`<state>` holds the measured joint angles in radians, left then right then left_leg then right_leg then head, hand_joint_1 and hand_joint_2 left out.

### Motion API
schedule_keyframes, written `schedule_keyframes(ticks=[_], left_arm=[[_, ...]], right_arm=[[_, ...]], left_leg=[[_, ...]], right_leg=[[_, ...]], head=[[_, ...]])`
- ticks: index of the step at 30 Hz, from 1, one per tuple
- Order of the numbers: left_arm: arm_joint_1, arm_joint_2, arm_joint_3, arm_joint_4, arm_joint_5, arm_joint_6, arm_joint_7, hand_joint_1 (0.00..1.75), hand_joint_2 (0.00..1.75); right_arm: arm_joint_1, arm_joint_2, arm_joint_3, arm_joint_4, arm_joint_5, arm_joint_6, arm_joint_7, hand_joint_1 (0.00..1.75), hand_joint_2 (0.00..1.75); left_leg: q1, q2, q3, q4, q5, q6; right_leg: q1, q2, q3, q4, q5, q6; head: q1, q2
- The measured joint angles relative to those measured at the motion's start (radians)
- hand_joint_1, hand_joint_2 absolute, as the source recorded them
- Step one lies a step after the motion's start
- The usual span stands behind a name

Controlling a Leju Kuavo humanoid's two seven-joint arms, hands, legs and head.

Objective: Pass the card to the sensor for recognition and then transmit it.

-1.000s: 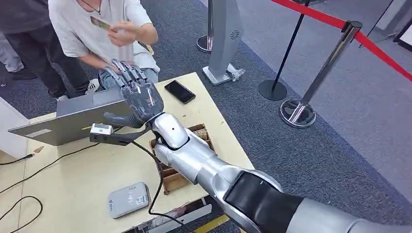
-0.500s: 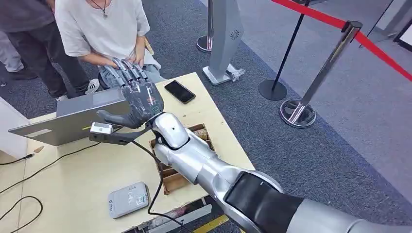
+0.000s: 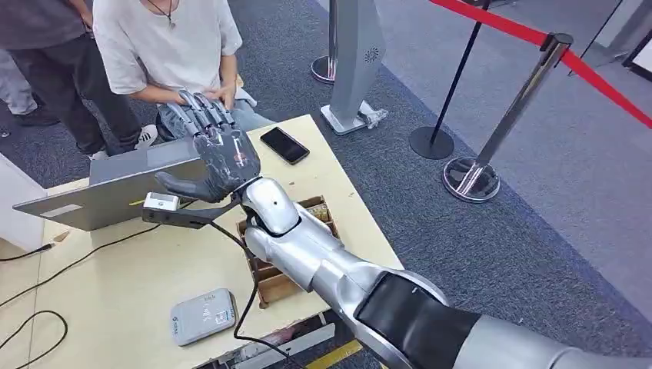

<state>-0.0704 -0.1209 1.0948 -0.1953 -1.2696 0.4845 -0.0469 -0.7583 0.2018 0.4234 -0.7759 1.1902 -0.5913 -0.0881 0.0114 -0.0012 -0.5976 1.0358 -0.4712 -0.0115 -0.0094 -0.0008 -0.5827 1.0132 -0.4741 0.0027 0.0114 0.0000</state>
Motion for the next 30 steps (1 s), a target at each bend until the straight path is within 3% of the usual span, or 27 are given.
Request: schedule_keyframes(ticks=[19, 21, 22, 23, 24, 25, 26, 27, 28, 30], left_arm=[[-0.001, 0.0, 0.0, 0.0, 0.001, 0.0, -0.001, 0.0, 0.0], [-0.001, -0.001, 0.0, 0.0, 0.005, 0.001, -0.019, 0.0, 0.0], [0.0, -0.002, 0.0, 0.0, 0.008, 0.003, -0.026, 0.0, 0.0], [0.005, -0.002, 0.001, 0.0, 0.011, 0.004, -0.03, 0.0, 0.0], [0.01, -0.002, 0.002, 0.0, 0.013, 0.005, -0.03, 0.0, 0.0], [0.012, -0.002, 0.002, 0.0, 0.015, 0.006, -0.031, 0.0, 0.0], [0.013, -0.002, 0.002, 0.0, 0.015, 0.007, -0.032, 0.0, 0.0], [0.012, -0.002, 0.002, 0.0, 0.014, 0.007, -0.033, 0.0, 0.0], [0.012, -0.002, 0.002, 0.0, 0.014, 0.007, -0.034, 0.0, 0.0], [0.014, -0.002, 0.002, 0.0, 0.014, 0.008, -0.034, 0.0, 0.0]], right_arm=[[0.003, 0.003, -0.003, -0.001, -0.015, 0.011, -0.012, 0.0, 0.0], [0.116, 0.007, -0.028, -0.107, -0.176, 0.175, -0.16, 0.0, 0.0], [0.227, 0.0, -0.034, -0.247, -0.33, 0.329, -0.265, 0.0, 0.0], [0.328, -0.008, -0.028, -0.36, -0.5, 0.493, -0.329, 0.0, 0.0], [0.402, -0.016, -0.013, -0.452, -0.731, 0.668, -0.365, 0.0, 0.0], [0.446, -0.023, -0.004, -0.514, -0.974, 0.79, -0.375, 0.0, 0.0], [0.464, -0.034, -0.001, -0.562, -1.183, 0.857, -0.377, 0.0, 0.0], [0.478, -0.045, 0.002, -0.601, -1.335, 0.854, -0.377, 0.0, 0.0], [0.494, -0.055, 0.006, -0.639, -1.46, 0.795, -0.377, 0.0, 0.0], [0.511, -0.066, 0.017, -0.687, -1.543, 0.653, -0.368, 0.0, 0.0]], left_leg=[[0.0, 0.0, 0.001, 0.0, 0.0, 0.0], [0.002, -0.003, 0.004, 0.0, -0.001, 0.0], [0.003, -0.006, 0.005, 0.0, -0.003, 0.0], [0.002, -0.008, 0.004, 0.0, -0.004, 0.001], [0.002, -0.008, 0.002, 0.0, -0.004, 0.001], [0.001, -0.004, -0.001, 0.0, -0.004, 0.001], [0.001, -0.003, -0.001, 0.0, -0.005, 0.001], [0.001, -0.003, -0.001, 0.0, -0.005, 0.001], [0.001, -0.004, 0.0, 0.0, -0.005, 0.001], [0.001, -0.003, 0.0, 0.0, -0.005, 0.001]], right_leg=[[0.0, 0.0, -0.001, 0.0, 0.0, 0.0], [0.001, -0.002, 0.005, -0.002, -0.003, 0.001], [0.003, -0.006, 0.008, -0.003, -0.005, 0.0], [0.003, -0.007, 0.008, -0.003, -0.006, 0.0], [0.003, -0.007, 0.005, -0.002, -0.006, 0.0], [0.003, -0.004, 0.001, -0.002, -0.006, -0.001], [0.002, -0.004, 0.0, -0.002, -0.006, -0.001], [0.002, -0.004, 0.001, -0.003, -0.006, -0.001], [0.002, -0.004, 0.003, -0.003, -0.007, 0.0], [0.002, -0.004, 0.002, -0.003, -0.006, 0.0]], head=[[0.0, 0.0], [-0.001, 0.0], [0.0, 0.0], [0.0, 0.0], [0.0, 0.0], [0.0, 0.0], [0.0, 0.0], [0.0, 0.0], [0.001, 0.0], [0.0, 0.0]])
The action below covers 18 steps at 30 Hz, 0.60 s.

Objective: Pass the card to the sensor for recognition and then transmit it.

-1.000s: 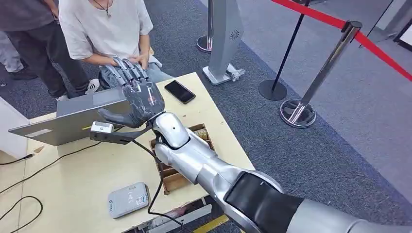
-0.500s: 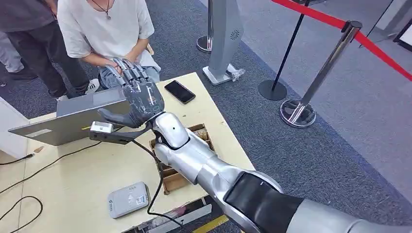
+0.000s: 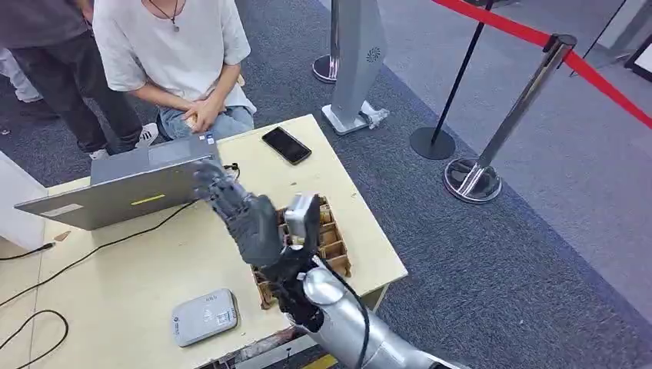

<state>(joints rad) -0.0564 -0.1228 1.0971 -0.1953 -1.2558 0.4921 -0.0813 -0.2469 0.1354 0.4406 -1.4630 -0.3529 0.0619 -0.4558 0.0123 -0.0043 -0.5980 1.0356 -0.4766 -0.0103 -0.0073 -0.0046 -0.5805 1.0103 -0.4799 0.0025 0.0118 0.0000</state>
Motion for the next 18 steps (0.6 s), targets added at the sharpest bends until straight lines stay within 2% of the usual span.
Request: schedule_keyframes(ticks=[2, 4, 6, 11, 18], left_arm=[[-0.001, 0.0, 0.0, 0.0, -0.002, 0.0, 0.0, 0.0, 0.0], [-0.002, 0.0, 0.0, 0.0, -0.004, 0.0, 0.0, 0.0, 0.0], [-0.002, 0.0, 0.0, 0.0, -0.004, 0.0, -0.005, 0.0, 0.0], [-0.002, -0.003, 0.0, 0.0, -0.004, 0.0, -0.014, 0.0, 0.0], [-0.003, -0.007, 0.0, 0.0, 0.0, 0.002, 0.006, 0.0, 0.0]], right_arm=[[-0.01, -0.014, 0.0, -0.023, 0.149, -0.062, 0.023, 0.0, 0.0], [-0.032, -0.025, -0.001, -0.029, 0.409, -0.081, 0.045, 0.0, 0.0], [-0.05, -0.033, -0.003, -0.029, 0.536, -0.083, 0.051, 0.0, 0.0], [-0.077, -0.042, -0.014, -0.034, 0.495, -0.068, 0.044, 0.0, 0.0], [-0.078, -0.043, -0.015, -0.035, 0.505, -0.072, 0.041, 0.0, 0.0]], left_leg=[[0.0, 0.002, 0.001, 0.0, 0.0, 0.0], [0.0, 0.003, 0.002, 0.0, 0.001, 0.0], [0.0, 0.002, 0.002, 0.0, 0.002, 0.001], [0.0, 0.002, 0.002, 0.0, 0.002, 0.0], [0.0, 0.002, 0.002, 0.0, 0.002, 0.0]], right_leg=[[0.0, 0.002, 0.0, 0.0, 0.002, 0.0], [0.0, 0.002, 0.0, 0.0, 0.002, 0.0], [0.0, 0.002, 0.0, 0.0, 0.003, 0.001], [0.0, 0.002, 0.001, 0.0, 0.003, 0.001], [0.0, 0.002, 0.001, 0.0, 0.003, 0.001]], head=[[0.0, 0.0], [0.0, 0.0], [0.0, 0.0], [0.0, 0.0], [0.0, 0.0]])
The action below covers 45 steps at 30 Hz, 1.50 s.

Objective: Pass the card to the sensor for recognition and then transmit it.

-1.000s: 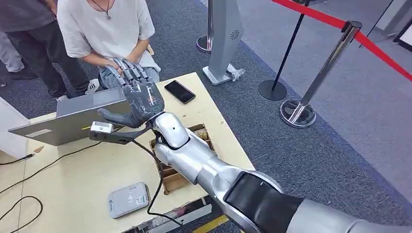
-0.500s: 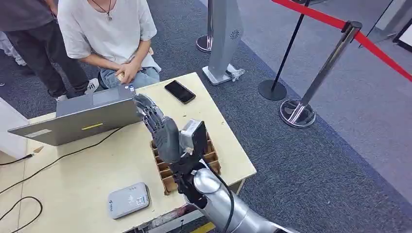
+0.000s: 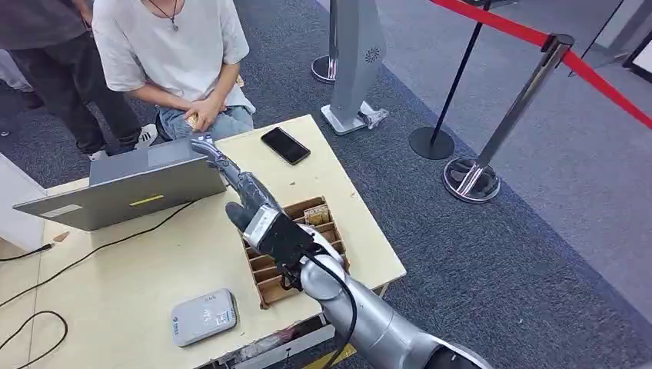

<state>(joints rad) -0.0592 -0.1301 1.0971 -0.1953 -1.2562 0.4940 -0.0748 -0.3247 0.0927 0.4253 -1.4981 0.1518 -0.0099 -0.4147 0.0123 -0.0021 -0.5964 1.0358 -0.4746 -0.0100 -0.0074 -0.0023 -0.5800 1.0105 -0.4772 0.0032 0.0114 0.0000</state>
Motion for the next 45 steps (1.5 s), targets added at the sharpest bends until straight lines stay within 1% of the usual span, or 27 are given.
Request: schedule_keyframes(ticks=[5, 9, 17, 21, 23, 24, 26, 29, 32, 38, 41, 45], left_arm=[[0.0, 0.0, 0.001, 0.0, 0.006, 0.004, 0.0, 0.0, 0.0], [0.0, -0.001, 0.002, 0.0, 0.007, 0.004, -0.006, 0.0, 0.0], [0.0, -0.001, 0.002, 0.0, 0.005, 0.0, -0.008, 0.0, 0.0], [0.0, -0.001, 0.002, 0.0, 0.003, -0.002, -0.011, 0.0, 0.0], [0.0, 0.0, 0.002, 0.0, 0.002, -0.002, -0.011, 0.0, 0.0], [0.0, 0.0, 0.002, 0.0, 0.002, -0.002, -0.011, 0.0, 0.0], [0.0, 0.0, 0.002, 0.0, 0.002, -0.003, -0.011, 0.0, 0.0], [0.0, 0.0, 0.002, 0.0, 0.003, -0.003, -0.011, 0.0, 0.0], [0.0, 0.0, 0.003, 0.0, 0.003, -0.002, -0.011, 0.0, 0.0], [0.0, 0.0, 0.004, 0.0, -0.001, -0.005, -0.008, 0.0, 0.0], [0.0, 0.0, 0.004, 0.0, -0.004, -0.01, -0.007, 0.0, 0.0], [0.0, 0.0, 0.004, 0.0, -0.01, -0.012, -0.007, 0.0, 0.0]], right_arm=[[0.001, 0.0, 0.0, 0.009, 0.01, -0.005, -0.001, 0.0, 0.0], [0.019, 0.0, 0.0, 0.018, -0.039, 0.046, -0.011, 0.0, 0.0], [0.092, 0.0, 0.0, 0.004, -0.128, 0.112, -0.031, 0.0, 0.0], [0.113, -0.002, 0.0, -0.007, -0.137, 0.118, -0.035, 0.0, 0.0], [0.12, -0.005, 0.001, -0.013, -0.11, 0.1, -0.037, 0.0, 0.0], [0.122, -0.006, 0.001, -0.014, -0.081, 0.079, -0.038, 0.0, 0.0], [0.123, -0.012, 0.001, -0.019, 0.015, 0.01, -0.035, 0.0, 0.0], [0.123, -0.024, 0.002, -0.03, 0.17, -0.078, -0.006, 0.0, 0.0], [0.123, -0.042, 0.011, -0.04, 0.323, -0.141, 0.034, 0.0, 0.0], [0.139, -0.076, 0.019, -0.066, 0.586, -0.221, 0.118, 0.0, 0.0], [0.154, -0.094, 0.025, -0.071, 0.67, -0.247, 0.147, 0.0, 0.0], [0.174, -0.112, 0.03, -0.071, 0.738, -0.27, 0.174, 0.0, 0.0]], left_leg=[[0.0, 0.0, 0.0, 0.0, 0.0, 0.0], [0.0, 0.0, 0.0, 0.0, 0.0, 0.0], [0.0, 0.0, 0.0, 0.0, 0.0, 0.0], [0.0, 0.0, 0.0, 0.0, 0.0, 0.0], [0.0, 0.0, 0.0, 0.0, 0.0, 0.0], [0.0, 0.0, 0.0, 0.0, 0.0, 0.0], [0.0, 0.0, 0.0, 0.0, 0.0, 0.0], [0.0, 0.0, 0.0, 0.0, 0.0, 0.0], [0.0, 0.0, 0.0, 0.0, 0.0, 0.0], [0.0, 0.0, 0.0, 0.0, 0.0, 0.0], [0.0, 0.0, 0.0, 0.0, 0.0, 0.0], [0.0, 0.0, 0.0, 0.0, 0.0, 0.0]], right_leg=[[0.0, 0.0, 0.0, 0.0, 0.0, 0.0], [0.0, 0.0, 0.0, 0.0, 0.0, 0.0], [0.0, 0.0, 0.0, 0.0, 0.0, 0.0], [0.0, 0.0, 0.0, 0.0, 0.0, 0.0], [0.0, 0.0, 0.0, 0.0, 0.0, 0.0], [0.0, 0.0, 0.0, 0.0, 0.0, 0.0], [0.0, 0.0, 0.0, 0.0, 0.0, 0.0], [0.0, 0.0, 0.0, 0.0, 0.0, 0.0], [0.0, 0.0, 0.0, 0.0, 0.0, 0.0], [0.0, 0.0, 0.0, 0.0, 0.0, 0.0], [0.0, 0.0, 0.0, 0.0, 0.0, 0.0], [0.0, 0.0, 0.0, 0.0, 0.0, 0.0]], head=[[0.0, 0.0], [0.0, 0.0], [0.0, 0.0], [0.0, 0.0], [0.0, 0.0], [0.0, 0.0], [0.0, 0.0], [0.0, 0.0], [0.0, 0.0], [0.0, 0.0], [0.0, 0.0], [0.0, 0.0]])
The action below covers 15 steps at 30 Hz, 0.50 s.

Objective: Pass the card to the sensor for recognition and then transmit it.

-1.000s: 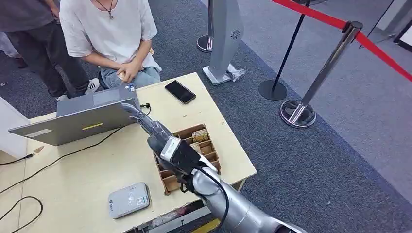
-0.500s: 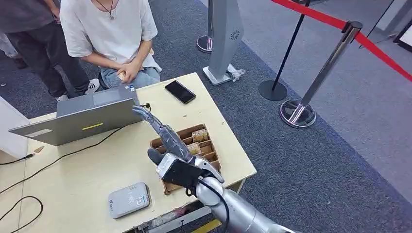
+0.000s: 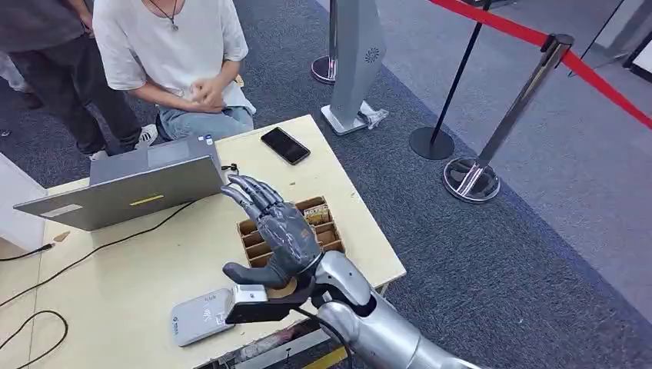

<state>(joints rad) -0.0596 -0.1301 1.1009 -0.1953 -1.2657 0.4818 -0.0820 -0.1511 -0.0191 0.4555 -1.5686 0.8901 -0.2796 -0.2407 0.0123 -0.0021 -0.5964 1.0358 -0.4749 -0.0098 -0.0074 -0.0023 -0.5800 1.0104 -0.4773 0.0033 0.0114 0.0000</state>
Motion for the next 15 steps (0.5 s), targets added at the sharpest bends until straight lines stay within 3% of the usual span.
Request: schedule_keyframes(ticks=[3, 4, 15], left_arm=[[0.0, 0.0, 0.0, 0.0, -0.003, 0.0, 0.0, 0.0, 0.0], [0.0, 0.0, 0.0, 0.0, -0.003, -0.001, 0.0, 0.0, 0.0], [-0.001, 0.001, 0.003, -0.001, 0.0, -0.003, 0.009, 0.0, 0.0]], right_arm=[[0.012, -0.009, 0.012, 0.0, 0.051, -0.009, 0.023, 0.0, 0.0], [0.018, -0.011, 0.014, 0.0, 0.07, -0.012, 0.032, 0.0, 1.75], [0.028, -0.021, 0.046, 0.025, 0.205, -0.035, 0.088, 0.0, 1.75]], left_leg=[[0.0, 0.0, 0.0, 0.0, 0.0, 0.0], [0.0, 0.0, 0.0, 0.0, 0.0, 0.0], [0.0, 0.0, 0.0, 0.0, 0.0, 0.0]], right_leg=[[0.0, 0.0, 0.0, 0.0, 0.0, 0.0], [0.0, 0.0, 0.0, 0.0, 0.0, 0.0], [0.0, 0.0, 0.0, 0.0, 0.0, 0.0]], head=[[0.0, 0.0], [0.0, 0.0], [0.0, 0.0]])
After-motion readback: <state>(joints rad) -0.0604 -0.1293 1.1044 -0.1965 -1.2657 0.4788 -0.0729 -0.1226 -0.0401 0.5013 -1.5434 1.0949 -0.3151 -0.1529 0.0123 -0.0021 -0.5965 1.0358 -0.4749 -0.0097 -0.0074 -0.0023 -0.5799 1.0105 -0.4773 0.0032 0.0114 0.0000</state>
